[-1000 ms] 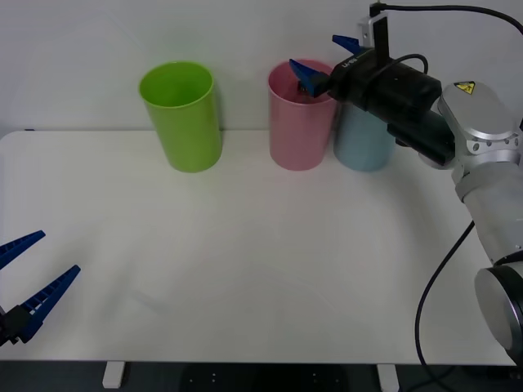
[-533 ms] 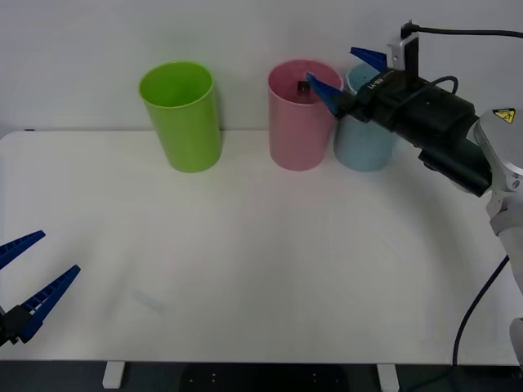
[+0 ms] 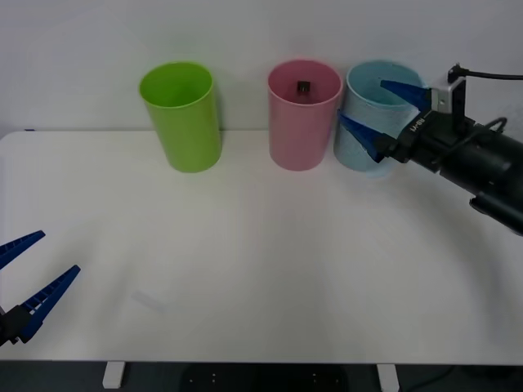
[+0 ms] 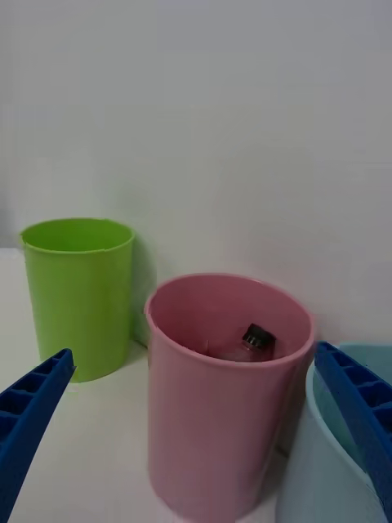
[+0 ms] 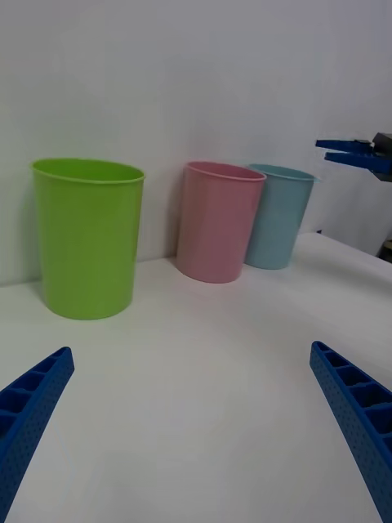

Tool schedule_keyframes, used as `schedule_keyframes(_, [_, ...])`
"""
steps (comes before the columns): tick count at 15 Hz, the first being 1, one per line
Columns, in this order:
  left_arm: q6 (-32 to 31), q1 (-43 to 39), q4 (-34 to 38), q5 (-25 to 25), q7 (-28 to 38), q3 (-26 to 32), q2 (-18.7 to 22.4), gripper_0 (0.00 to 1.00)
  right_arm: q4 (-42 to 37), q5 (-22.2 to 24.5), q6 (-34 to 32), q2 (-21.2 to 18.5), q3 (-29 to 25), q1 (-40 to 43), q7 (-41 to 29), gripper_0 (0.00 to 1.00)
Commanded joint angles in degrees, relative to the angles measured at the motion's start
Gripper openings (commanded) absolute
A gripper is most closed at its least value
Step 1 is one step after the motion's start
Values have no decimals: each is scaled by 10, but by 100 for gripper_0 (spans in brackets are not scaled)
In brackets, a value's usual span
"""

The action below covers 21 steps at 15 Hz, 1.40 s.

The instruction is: Grasp the object on the table and drop it into the matching bin: aluminum can to the light blue bin, PET bottle to the pink bin.

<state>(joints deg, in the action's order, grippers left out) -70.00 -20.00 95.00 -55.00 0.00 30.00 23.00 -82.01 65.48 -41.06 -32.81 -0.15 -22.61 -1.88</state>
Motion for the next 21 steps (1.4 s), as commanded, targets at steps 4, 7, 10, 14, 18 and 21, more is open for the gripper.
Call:
schedule_keyframes(4, [0,0,0,0,0,0,0,100,-97,-23,-59,-24,-63,129,18,100])
schedule_keyframes(7, [0,0,0,0,0,0,0,100,-126,-25,-98,-25,-97,183,34,100])
schedule_keyframes(10, [0,0,0,0,0,0,0,100,-160,-31,-110,-24,-122,241,57,100])
schedule_keyframes(14, [0,0,0,0,0,0,0,100,-172,-40,-119,-24,-143,303,135,100])
schedule_keyframes(18, [0,0,0,0,0,0,0,100,-172,-47,-149,-23,-170,348,160,100])
schedule_keyframes(21, [0,0,0,0,0,0,0,100,-172,-47,-184,-12,-198,380,151,100])
